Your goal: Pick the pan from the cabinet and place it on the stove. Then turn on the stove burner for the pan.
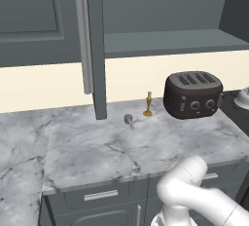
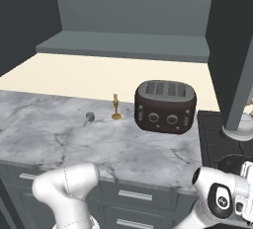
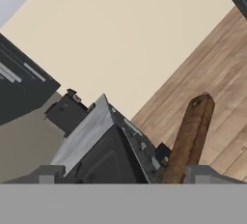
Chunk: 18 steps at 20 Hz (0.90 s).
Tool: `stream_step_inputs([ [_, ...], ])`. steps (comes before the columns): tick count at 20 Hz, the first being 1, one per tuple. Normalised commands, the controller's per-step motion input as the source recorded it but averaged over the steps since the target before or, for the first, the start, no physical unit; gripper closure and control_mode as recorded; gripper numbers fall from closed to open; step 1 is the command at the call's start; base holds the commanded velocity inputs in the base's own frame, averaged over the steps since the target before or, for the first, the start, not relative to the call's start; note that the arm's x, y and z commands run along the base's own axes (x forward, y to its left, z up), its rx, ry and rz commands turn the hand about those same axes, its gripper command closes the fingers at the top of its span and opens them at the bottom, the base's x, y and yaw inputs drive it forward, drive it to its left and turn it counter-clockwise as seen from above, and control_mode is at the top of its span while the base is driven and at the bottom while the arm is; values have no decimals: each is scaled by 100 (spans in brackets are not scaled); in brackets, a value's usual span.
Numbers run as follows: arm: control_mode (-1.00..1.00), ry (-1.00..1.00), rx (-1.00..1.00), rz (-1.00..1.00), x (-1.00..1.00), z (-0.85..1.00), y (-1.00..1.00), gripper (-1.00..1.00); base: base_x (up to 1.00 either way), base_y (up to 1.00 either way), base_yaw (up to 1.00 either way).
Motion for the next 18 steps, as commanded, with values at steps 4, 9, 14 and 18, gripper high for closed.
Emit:
stream_step_inputs([
  [4, -100, -8, 0, 0, -60, 25, 48, -100, 0, 0, 0],
  [9, -100, -13, 0, 0, -60, 45, 56, -100, 0, 0, 0],
  [14, -100, -18, 0, 0, -58, 64, 41, -100, 0, 0, 0],
  [18, -100, -23, 0, 0, -58, 68, 33, -100, 0, 0, 0],
])
